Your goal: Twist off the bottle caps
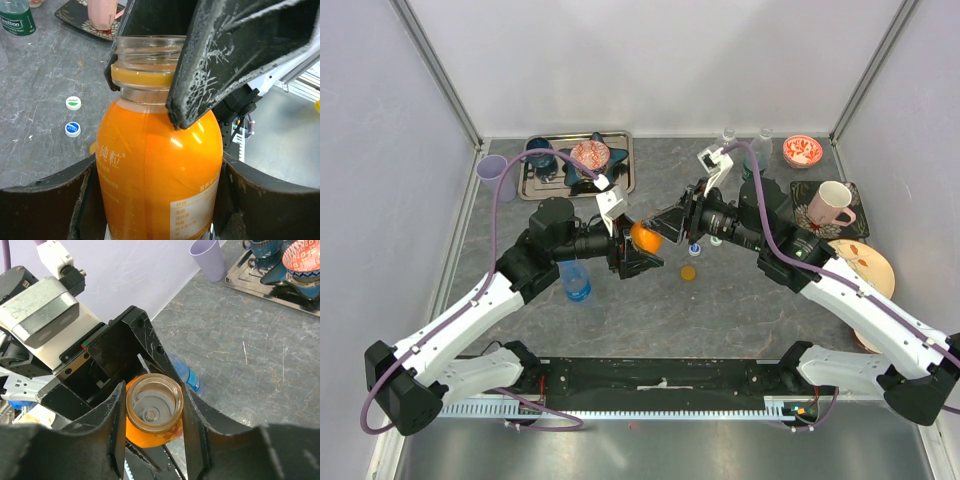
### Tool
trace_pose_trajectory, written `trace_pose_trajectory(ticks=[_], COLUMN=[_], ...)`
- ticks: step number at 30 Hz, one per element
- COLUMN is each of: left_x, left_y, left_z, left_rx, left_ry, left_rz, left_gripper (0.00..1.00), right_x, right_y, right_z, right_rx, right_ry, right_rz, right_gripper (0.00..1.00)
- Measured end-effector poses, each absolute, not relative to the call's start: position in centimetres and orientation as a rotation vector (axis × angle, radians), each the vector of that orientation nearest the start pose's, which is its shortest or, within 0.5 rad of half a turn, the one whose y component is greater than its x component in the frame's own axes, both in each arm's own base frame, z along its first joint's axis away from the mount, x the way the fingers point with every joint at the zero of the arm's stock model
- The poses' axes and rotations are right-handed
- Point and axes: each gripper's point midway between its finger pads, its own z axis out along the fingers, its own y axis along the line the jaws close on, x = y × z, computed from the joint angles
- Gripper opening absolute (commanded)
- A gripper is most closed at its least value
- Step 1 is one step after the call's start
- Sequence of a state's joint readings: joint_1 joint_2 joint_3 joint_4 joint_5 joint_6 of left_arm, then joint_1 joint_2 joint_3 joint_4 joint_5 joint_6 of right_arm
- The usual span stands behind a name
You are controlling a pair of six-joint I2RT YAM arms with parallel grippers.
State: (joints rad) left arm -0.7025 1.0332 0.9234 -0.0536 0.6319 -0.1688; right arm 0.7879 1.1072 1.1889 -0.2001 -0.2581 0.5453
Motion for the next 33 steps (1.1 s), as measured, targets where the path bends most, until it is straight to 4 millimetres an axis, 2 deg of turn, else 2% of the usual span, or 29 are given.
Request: trace_pose_trajectory(ticks=[2,3,5,6,8,12,18,22,24,26,30,33], left_x=[18.7,18.8,19.0,19.1,19.3,21.2,24.2,24.7,24.4,23.9,22.8,22.1], left_y=[-30.1,-30.1,-30.0,-30.0,-29.8,-28.3,-23.6,-20.0,-18.8,-18.0,-17.2,-17.2], left_z=[29.8,29.8,29.8,29.8,29.8,29.9,29.2,29.2,29.5,30.2,30.4,29.8], left_rx=[0.946,0.942,0.930,0.925,0.908,0.792,0.562,0.431,0.392,0.365,0.350,0.354], left_ry=[1.593,1.595,1.598,1.602,1.608,1.660,1.775,1.812,1.806,1.785,1.761,1.768], left_rz=[-1.166,-1.162,-1.148,-1.142,-1.119,-0.986,-0.696,-0.535,-0.503,-0.501,-0.525,-0.554], left_gripper=[0.58,0.66,0.71,0.89,0.99,0.99,0.99,0.99,0.99,0.99,0.99,0.99], right_x=[21.7,21.7,21.7,21.8,22.0,23.4,26.7,29.8,31.7,33.5,36.3,37.9], right_y=[31.1,31.1,31.1,31.1,30.9,28.8,24.5,20.6,18.2,15.5,9.1,5.5], right_z=[36.6,36.6,36.6,36.7,36.7,35.8,34.9,33.5,32.4,30.9,25.2,21.5], right_rx=[-0.433,-0.433,-0.434,-0.435,-0.432,-0.362,-0.202,-0.033,0.072,0.176,0.367,0.478], right_ry=[1.786,1.785,1.781,1.780,1.774,1.804,1.833,1.849,1.850,1.833,1.849,1.863], right_rz=[1.188,1.188,1.186,1.183,1.164,0.998,0.701,0.452,0.293,0.141,-0.139,-0.287], right_gripper=[0.09,0.00,0.00,0.00,0.00,0.00,0.00,0.00,0.00,0.00,0.00,0.00])
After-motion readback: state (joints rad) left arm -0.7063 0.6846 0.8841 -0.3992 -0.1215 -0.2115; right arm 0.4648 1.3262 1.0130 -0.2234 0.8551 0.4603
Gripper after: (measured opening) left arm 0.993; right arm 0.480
